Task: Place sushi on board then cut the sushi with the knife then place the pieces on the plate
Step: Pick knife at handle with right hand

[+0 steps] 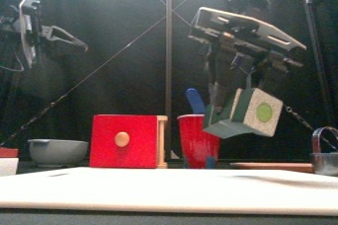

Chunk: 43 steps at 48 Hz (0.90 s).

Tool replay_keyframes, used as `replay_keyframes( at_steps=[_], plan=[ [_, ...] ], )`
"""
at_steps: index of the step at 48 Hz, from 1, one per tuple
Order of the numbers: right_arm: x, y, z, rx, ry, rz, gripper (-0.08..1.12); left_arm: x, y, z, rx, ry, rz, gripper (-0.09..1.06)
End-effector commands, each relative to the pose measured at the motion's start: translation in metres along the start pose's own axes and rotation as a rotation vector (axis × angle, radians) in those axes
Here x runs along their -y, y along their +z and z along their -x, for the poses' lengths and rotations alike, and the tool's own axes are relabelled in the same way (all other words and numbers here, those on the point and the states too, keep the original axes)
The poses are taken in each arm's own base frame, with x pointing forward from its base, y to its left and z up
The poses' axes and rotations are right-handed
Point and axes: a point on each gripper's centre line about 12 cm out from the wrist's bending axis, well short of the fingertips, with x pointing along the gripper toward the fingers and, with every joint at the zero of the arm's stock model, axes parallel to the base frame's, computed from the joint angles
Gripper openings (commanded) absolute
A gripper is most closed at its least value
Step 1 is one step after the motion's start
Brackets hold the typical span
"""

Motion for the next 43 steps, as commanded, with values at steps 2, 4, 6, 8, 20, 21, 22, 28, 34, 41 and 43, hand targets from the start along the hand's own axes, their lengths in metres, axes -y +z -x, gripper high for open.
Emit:
replay_keyframes(
  at_steps=[2,4,6,8,20,21,22,28,34,41,43],
  plan=[
    [-0.025,0.000,0.002,-0.013,0.085,-0.020,0.59,-0.001,0.004,0.000,0.031,0.003,-0.015,0.06],
    [-0.028,0.001,-0.004,-0.011,0.087,-0.019,0.60,-0.002,0.002,0.000,0.029,0.003,-0.019,0.06],
    [-0.032,0.002,-0.008,-0.009,0.085,-0.019,0.61,-0.003,-0.001,0.002,0.026,0.006,-0.020,0.06],
    [-0.036,0.004,-0.014,-0.004,0.081,-0.018,0.63,-0.004,-0.003,0.002,0.025,0.008,-0.021,0.06],
    [-0.046,0.026,-0.015,0.040,0.090,-0.015,0.78,-0.006,-0.006,0.005,0.035,0.007,-0.033,0.06],
    [-0.046,0.027,-0.015,0.043,0.089,-0.014,0.78,-0.006,-0.006,0.005,0.037,0.005,-0.035,0.06],
    [-0.046,0.027,-0.014,0.046,0.089,-0.014,0.79,-0.006,-0.006,0.005,0.037,0.003,-0.038,0.06],
    [-0.040,0.030,-0.015,0.054,0.040,-0.014,0.80,-0.005,-0.005,0.005,0.040,-0.001,-0.043,0.06],
    [-0.037,0.030,-0.016,0.058,0.007,-0.017,0.80,-0.005,-0.006,0.005,0.038,0.001,-0.040,0.06],
    [-0.044,0.029,-0.013,0.063,0.010,-0.012,0.80,-0.006,-0.007,0.005,0.036,0.001,-0.042,0.06],
    [-0.045,0.030,-0.013,0.070,0.002,-0.005,0.80,-0.006,-0.006,0.006,0.038,0.000,-0.043,0.06]
  ],
)
